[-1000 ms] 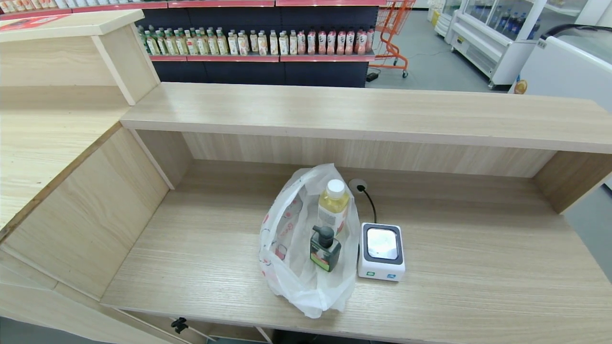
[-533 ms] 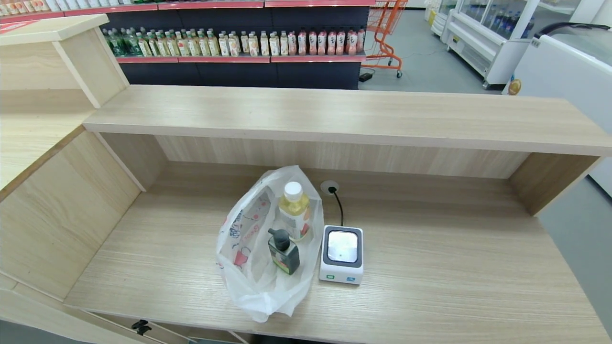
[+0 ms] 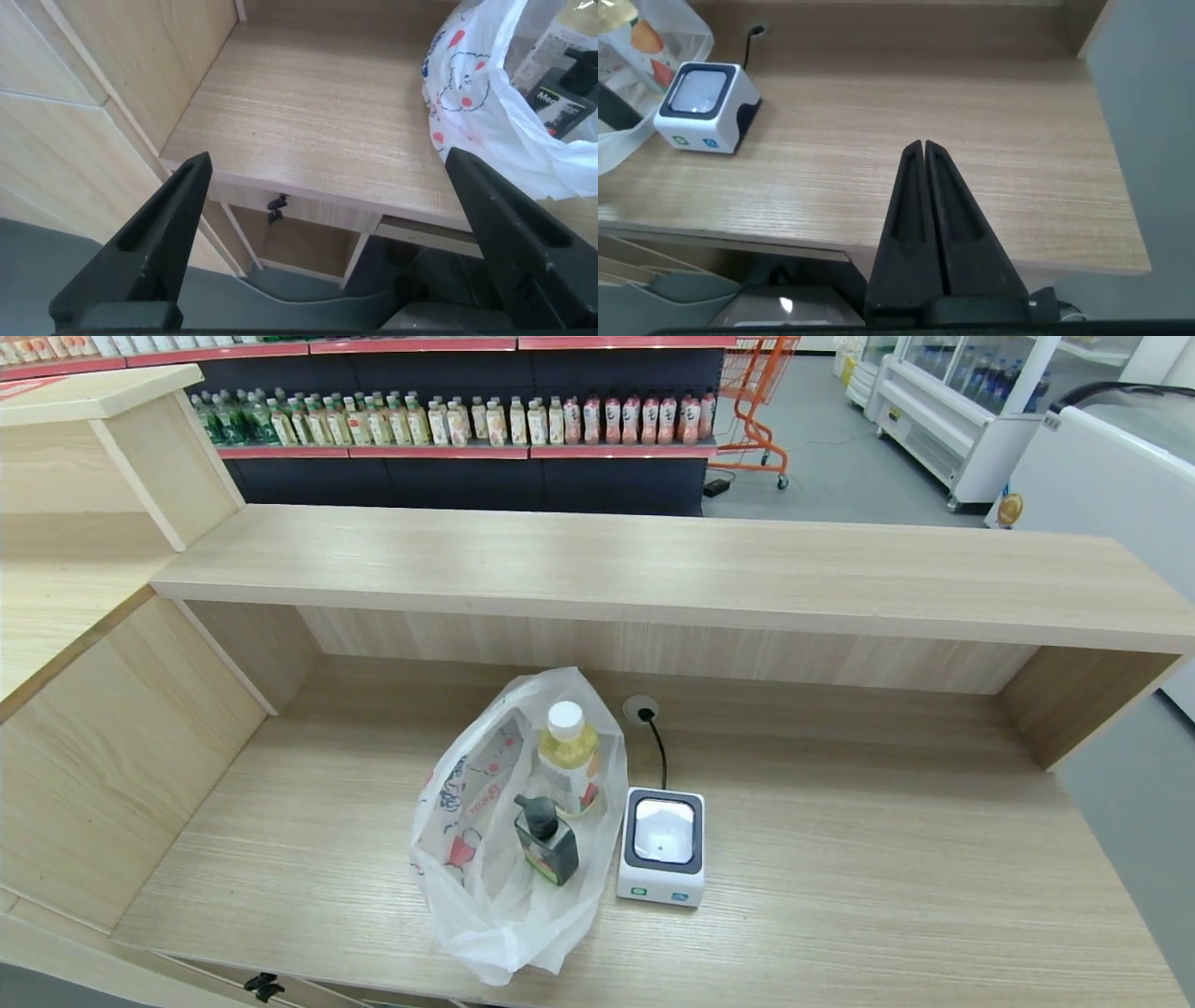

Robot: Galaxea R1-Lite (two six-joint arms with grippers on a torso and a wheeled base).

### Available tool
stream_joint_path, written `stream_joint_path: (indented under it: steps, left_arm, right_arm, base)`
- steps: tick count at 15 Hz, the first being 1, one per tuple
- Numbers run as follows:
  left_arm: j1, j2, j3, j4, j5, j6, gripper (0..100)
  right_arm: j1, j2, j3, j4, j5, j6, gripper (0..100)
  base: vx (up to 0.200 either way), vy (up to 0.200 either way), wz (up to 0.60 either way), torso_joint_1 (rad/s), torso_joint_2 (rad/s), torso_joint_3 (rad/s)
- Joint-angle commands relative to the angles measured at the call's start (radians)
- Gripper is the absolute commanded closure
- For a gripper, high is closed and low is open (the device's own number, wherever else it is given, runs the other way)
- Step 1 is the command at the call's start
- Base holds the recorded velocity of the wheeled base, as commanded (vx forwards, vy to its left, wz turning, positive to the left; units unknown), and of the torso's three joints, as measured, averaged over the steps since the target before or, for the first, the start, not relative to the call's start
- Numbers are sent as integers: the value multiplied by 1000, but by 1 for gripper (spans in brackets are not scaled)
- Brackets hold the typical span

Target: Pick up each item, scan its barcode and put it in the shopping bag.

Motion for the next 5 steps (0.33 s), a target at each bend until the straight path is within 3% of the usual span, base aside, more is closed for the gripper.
stream_joint_path:
  steps: [1, 5]
  left_arm:
    - [0, 0, 0, 0, 0, -1, 0]
    - [0, 0, 0, 0, 0, -1, 0]
  right_arm:
    - [0, 4, 0, -1, 0, -1, 100]
    - [0, 4, 0, -1, 1, -1, 100]
  base:
    - [0, 0, 0, 0, 0, 0]
    - [0, 0, 0, 0, 0, 0]
